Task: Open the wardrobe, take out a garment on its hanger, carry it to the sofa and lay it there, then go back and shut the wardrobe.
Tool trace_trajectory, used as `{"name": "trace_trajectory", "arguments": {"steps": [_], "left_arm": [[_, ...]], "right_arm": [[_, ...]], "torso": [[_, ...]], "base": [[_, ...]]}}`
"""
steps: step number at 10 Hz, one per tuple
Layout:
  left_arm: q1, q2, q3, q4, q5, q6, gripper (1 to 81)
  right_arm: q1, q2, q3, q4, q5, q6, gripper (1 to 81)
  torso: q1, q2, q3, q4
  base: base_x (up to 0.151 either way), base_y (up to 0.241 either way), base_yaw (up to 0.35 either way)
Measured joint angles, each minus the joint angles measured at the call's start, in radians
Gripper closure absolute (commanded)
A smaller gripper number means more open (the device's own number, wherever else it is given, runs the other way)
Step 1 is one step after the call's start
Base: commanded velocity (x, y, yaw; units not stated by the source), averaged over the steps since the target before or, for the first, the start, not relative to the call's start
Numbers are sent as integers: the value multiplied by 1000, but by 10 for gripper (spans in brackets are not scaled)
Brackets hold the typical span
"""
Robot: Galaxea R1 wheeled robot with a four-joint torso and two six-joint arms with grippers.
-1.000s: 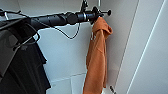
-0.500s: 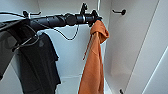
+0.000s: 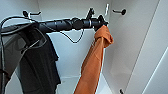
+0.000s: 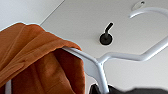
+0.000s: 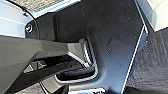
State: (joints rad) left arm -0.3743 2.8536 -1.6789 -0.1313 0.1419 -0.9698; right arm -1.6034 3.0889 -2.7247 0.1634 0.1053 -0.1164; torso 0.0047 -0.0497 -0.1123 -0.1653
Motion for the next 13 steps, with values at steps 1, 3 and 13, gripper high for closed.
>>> {"name": "trace_trajectory", "arguments": {"steps": [1,3,13], "left_arm": [[0,38,-5,1,-6,0,811],[6,121,10,9,-15,4,811],[193,-109,219,42,-218,16,811]], "right_arm": [[0,0,0,0,0,0,10],[0,0,1,0,0,0,10],[3,0,1,0,5,0,10]], "torso": [[0,0,0,0],[0,0,0,0],[0,0,0,0]], "base": [[0,0,0],[0,0,0],[0,0,0]]}}
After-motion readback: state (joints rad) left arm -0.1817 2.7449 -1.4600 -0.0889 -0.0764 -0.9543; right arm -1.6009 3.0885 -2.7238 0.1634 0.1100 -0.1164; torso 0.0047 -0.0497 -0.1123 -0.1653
